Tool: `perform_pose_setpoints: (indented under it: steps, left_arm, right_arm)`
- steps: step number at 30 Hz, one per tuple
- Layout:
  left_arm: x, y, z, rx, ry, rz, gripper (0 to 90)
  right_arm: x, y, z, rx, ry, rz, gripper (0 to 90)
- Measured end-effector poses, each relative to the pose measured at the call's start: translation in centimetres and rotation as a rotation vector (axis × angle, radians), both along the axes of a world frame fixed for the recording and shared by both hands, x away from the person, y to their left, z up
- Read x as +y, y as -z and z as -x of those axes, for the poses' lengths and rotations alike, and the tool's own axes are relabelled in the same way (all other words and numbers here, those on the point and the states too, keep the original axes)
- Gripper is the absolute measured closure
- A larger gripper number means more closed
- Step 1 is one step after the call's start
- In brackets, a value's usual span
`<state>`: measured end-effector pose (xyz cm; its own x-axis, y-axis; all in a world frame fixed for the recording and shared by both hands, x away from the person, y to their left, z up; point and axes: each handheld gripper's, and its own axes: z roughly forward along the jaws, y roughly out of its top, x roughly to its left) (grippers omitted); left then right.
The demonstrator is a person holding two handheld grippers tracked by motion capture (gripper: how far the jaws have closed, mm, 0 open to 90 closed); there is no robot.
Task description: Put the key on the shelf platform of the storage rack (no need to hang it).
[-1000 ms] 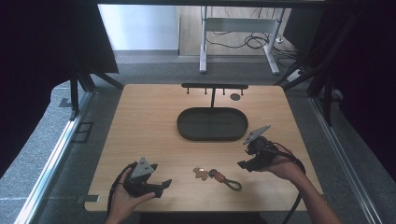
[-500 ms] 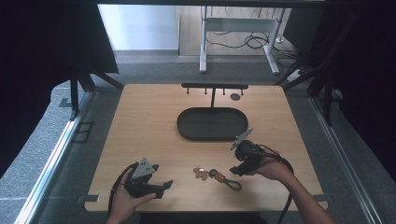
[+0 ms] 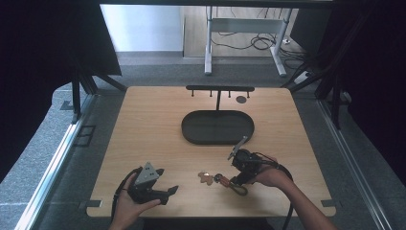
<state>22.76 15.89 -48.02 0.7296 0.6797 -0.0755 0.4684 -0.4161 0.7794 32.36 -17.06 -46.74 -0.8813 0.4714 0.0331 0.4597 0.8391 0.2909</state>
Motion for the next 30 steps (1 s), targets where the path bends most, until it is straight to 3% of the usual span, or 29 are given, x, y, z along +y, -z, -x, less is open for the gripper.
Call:
perform_pose_setpoints:
  steps: [19,30]
  left_arm:
    - [0.6,-0.2,0.1,0.014,-0.008,0.023,21.8]
    - [0.8,-0.2,0.1,0.014,-0.008,0.022,21.9]
  right_arm:
    - [2.2,1.4,-0.2,0.023,-0.042,0.001,41.8]
    - [3.5,2.3,-0.3,0.030,-0.062,0.050,41.8]
